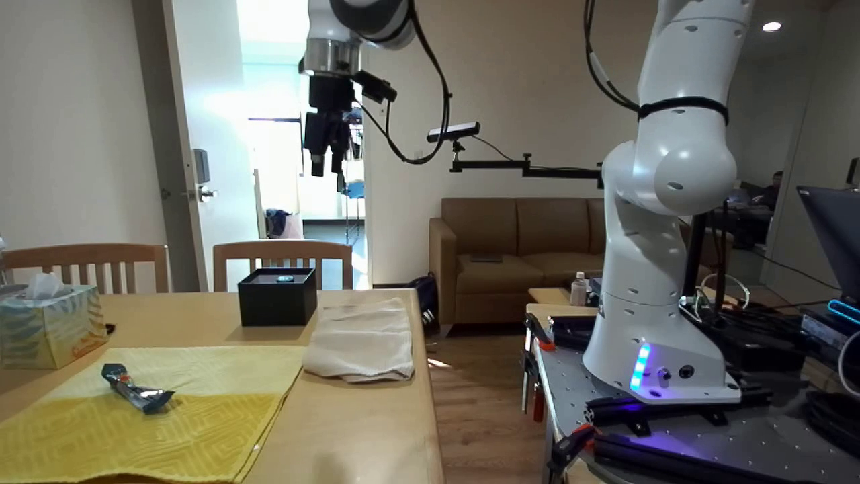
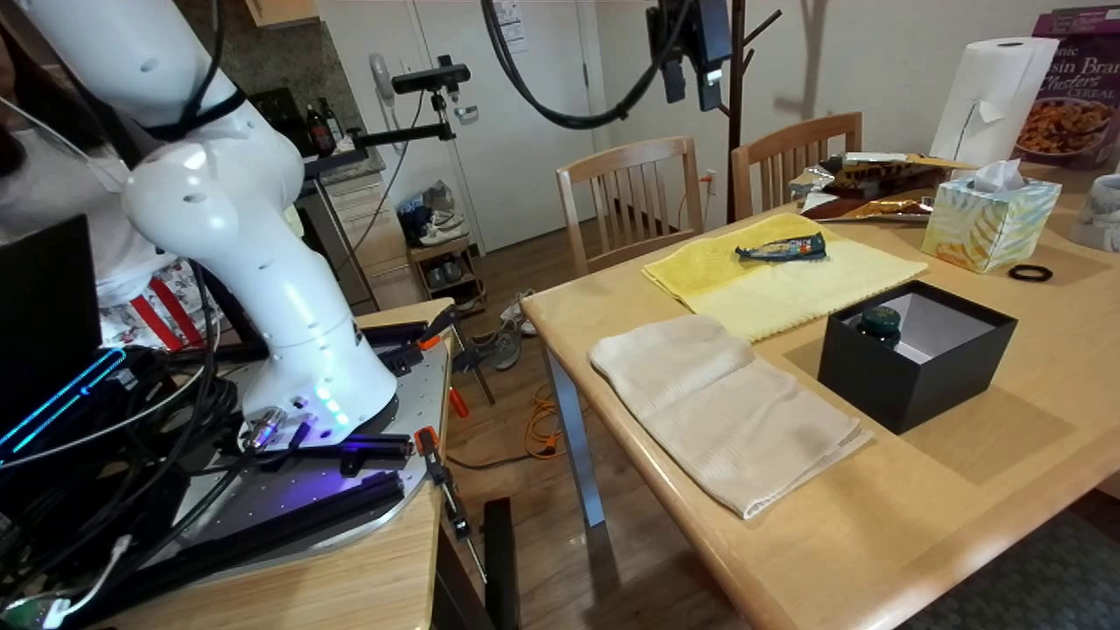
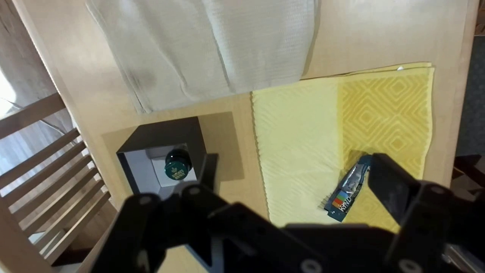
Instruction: Pick up the bottle from the black box and put it on the table.
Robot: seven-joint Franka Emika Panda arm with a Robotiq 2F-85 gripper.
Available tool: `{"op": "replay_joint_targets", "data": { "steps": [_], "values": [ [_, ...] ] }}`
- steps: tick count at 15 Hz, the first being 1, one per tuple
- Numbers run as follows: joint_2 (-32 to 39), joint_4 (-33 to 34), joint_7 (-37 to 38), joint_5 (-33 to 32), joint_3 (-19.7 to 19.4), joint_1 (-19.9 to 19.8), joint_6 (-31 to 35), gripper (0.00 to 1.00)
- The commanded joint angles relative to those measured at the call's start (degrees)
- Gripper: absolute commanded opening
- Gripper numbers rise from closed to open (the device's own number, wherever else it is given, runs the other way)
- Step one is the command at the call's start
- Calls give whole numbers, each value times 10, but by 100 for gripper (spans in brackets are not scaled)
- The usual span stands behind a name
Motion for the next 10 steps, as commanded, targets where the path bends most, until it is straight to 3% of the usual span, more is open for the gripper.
{"op": "replay_joint_targets", "data": {
  "steps": [1, 7, 9, 10],
  "values": [
    [109, 120, -54, 48, -5, -12, -36, 100],
    [214, 270, -60, 99, -6, -50, -131, 100],
    [212, 285, -79, 120, 2, -60, -173, 100],
    [201, 252, -53, 92, -1, -52, -130, 100]
  ]
}}
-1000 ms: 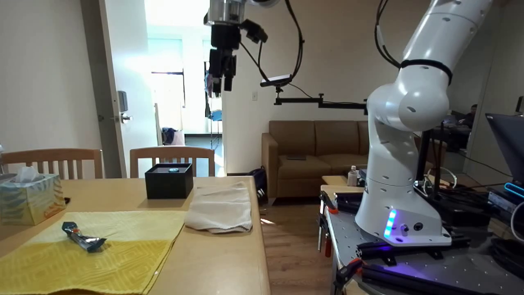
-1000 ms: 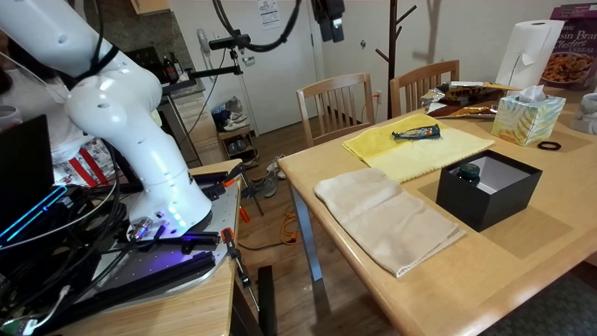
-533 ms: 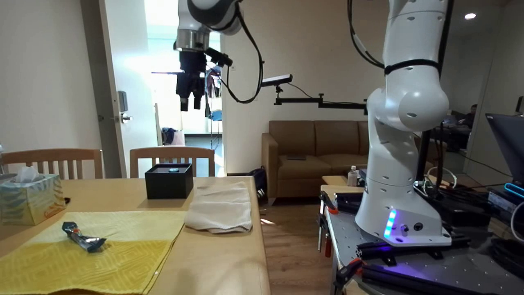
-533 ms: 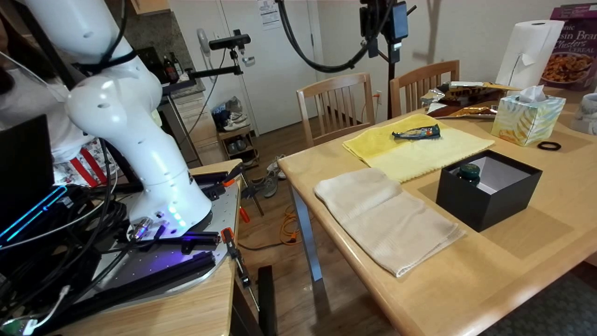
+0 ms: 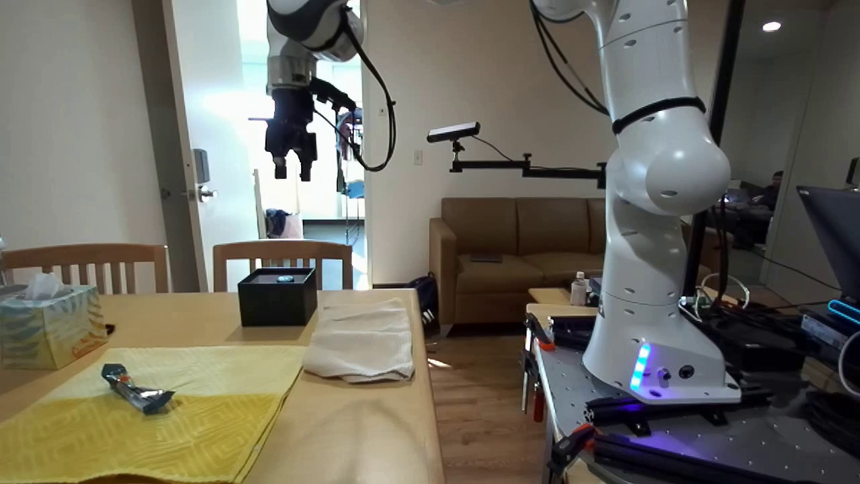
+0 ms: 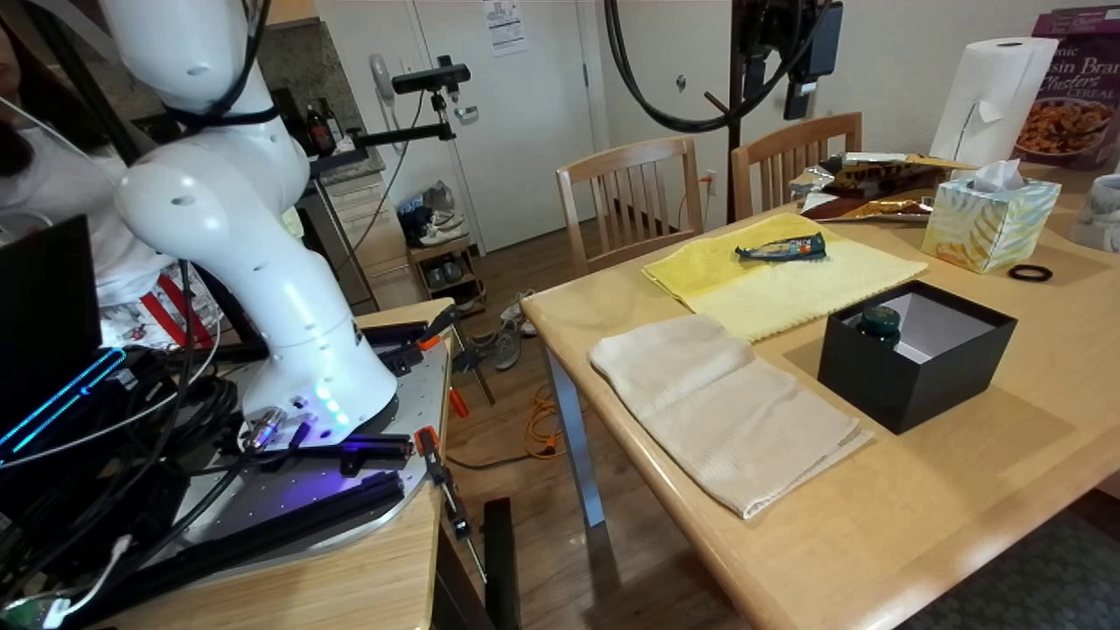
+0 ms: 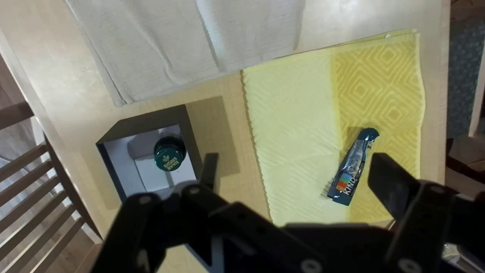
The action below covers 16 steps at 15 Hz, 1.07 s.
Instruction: Pick up the bottle from the black box and put it on the table.
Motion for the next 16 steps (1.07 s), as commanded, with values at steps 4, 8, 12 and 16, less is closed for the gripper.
{"op": "replay_joint_targets", "data": {
  "steps": [4, 8, 12, 16],
  "values": [
    [12, 26, 9, 1, 8, -7, -22, 100],
    [82, 98, 85, -7, -10, -19, -63, 100],
    [124, 128, 86, 17, -13, -42, -46, 100],
    [188, 163, 85, 10, -12, -54, -13, 100]
  ]
}}
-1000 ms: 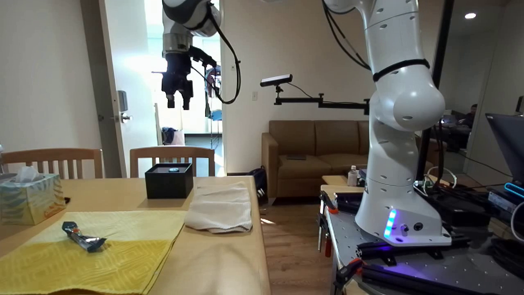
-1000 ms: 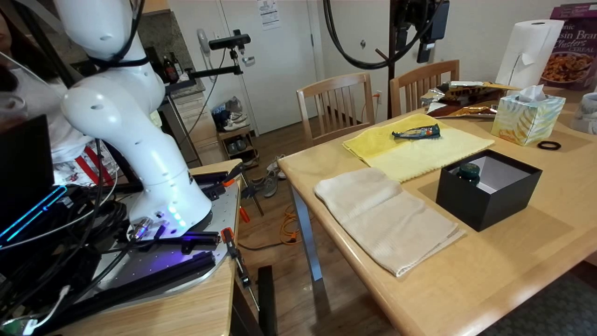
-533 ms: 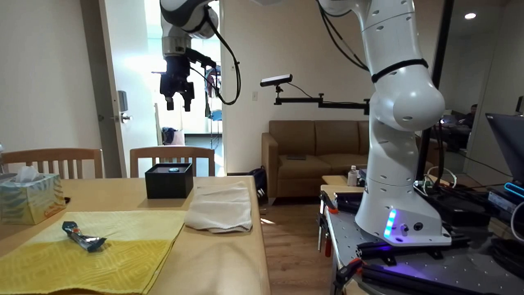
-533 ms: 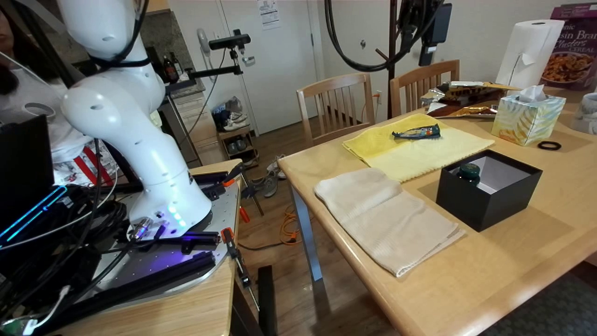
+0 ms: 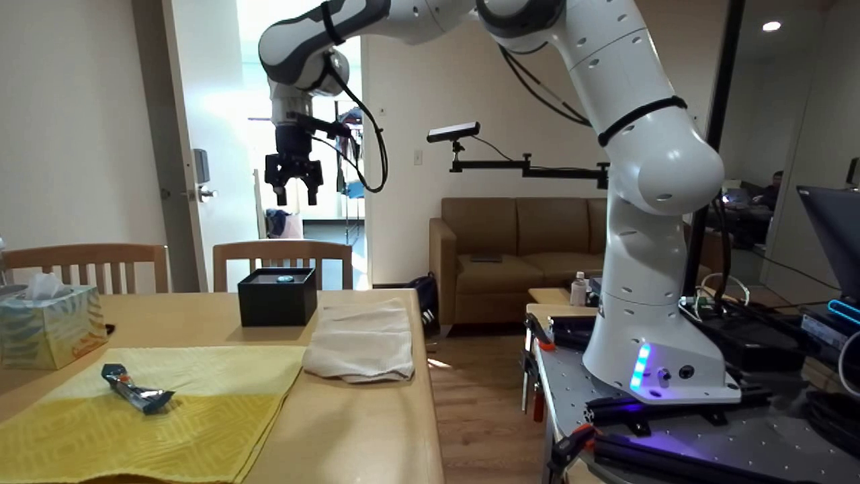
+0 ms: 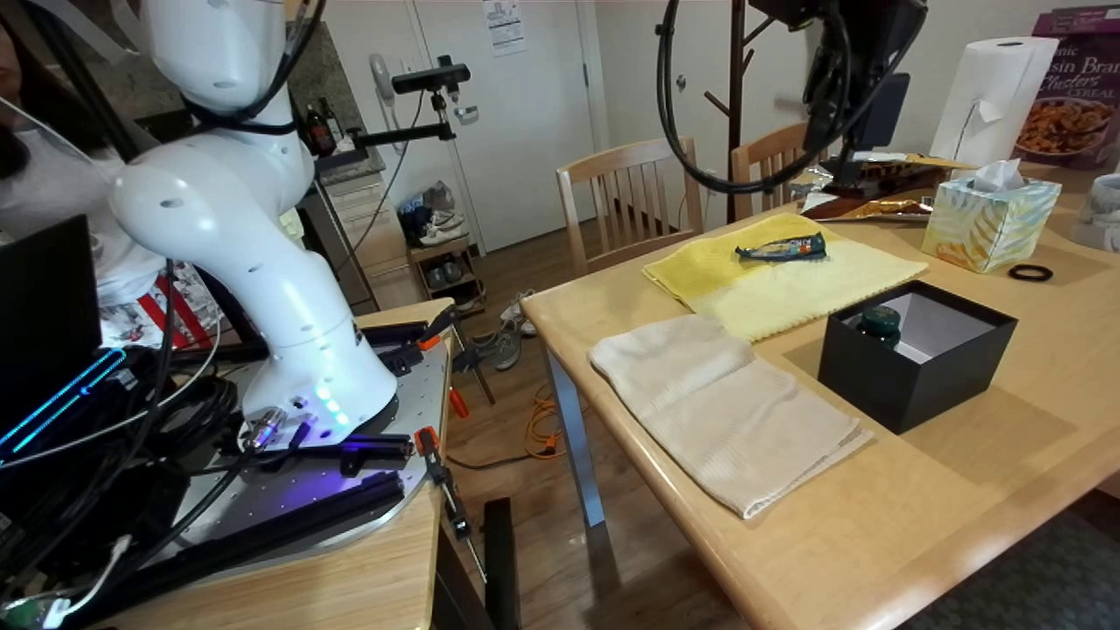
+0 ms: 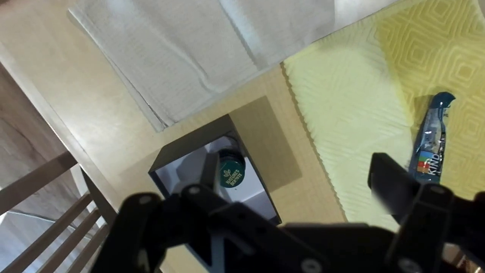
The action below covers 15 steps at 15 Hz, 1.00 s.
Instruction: Pick up the bottle from the black box and put it on the table.
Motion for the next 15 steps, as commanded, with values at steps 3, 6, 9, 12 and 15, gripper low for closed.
{"op": "replay_joint_targets", "data": {
  "steps": [3, 6, 9, 12, 15],
  "values": [
    [92, 59, -15, -6, 11, -16, 49, 100],
    [117, 69, -12, -24, 6, -14, 78, 100],
    [118, 67, -14, -44, 3, -11, 109, 100],
    [116, 59, -29, -44, 13, -16, 135, 100],
    [128, 63, -55, -15, 33, -32, 140, 100]
  ]
}}
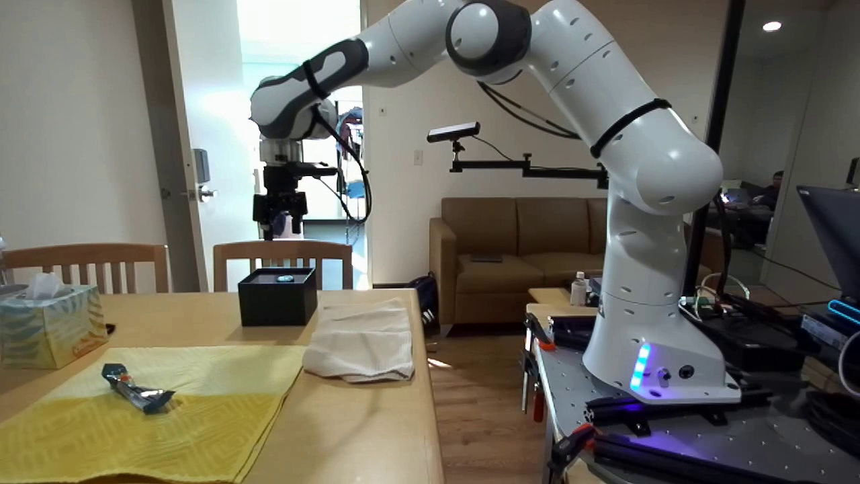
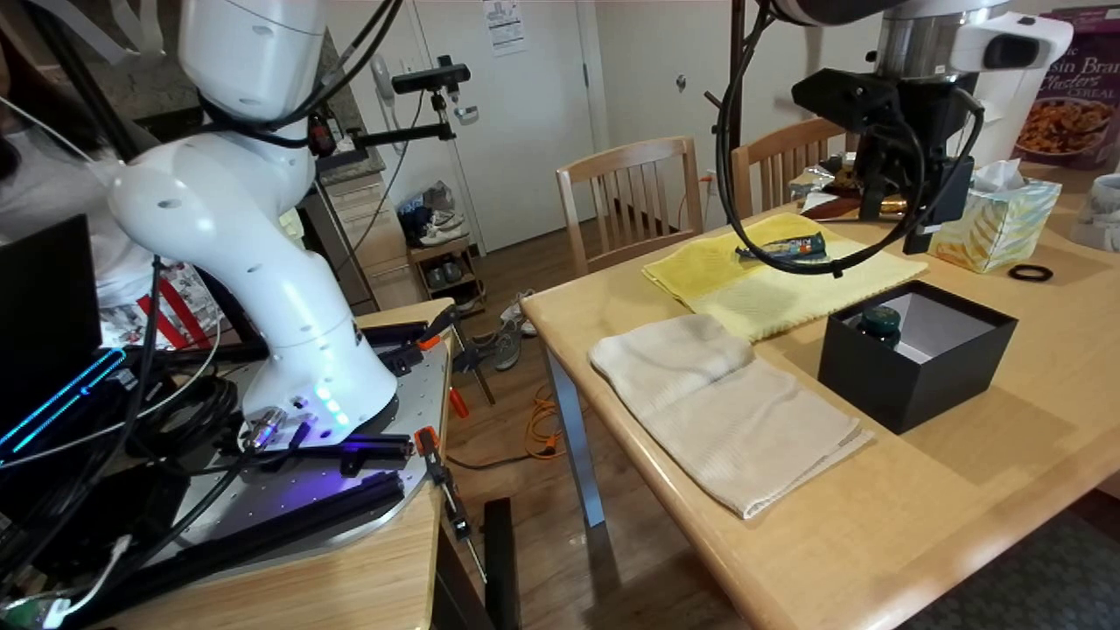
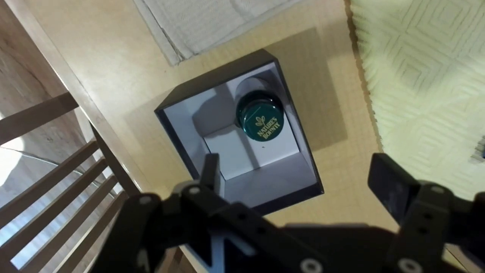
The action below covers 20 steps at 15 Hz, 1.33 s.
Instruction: Pick up the bottle from the black box and put it on the table.
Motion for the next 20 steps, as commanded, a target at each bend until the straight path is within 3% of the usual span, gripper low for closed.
{"op": "replay_joint_targets", "data": {
  "steps": [1, 6, 12, 20],
  "values": [
    [14, 12, -39, 30, 30, -28, -10, 100],
    [5, 1, -27, 24, 27, -24, -9, 100],
    [75, 99, 6, 13, 20, -19, -91, 100],
    [136, 174, 35, 10, 8, -22, -128, 100]
  ]
}}
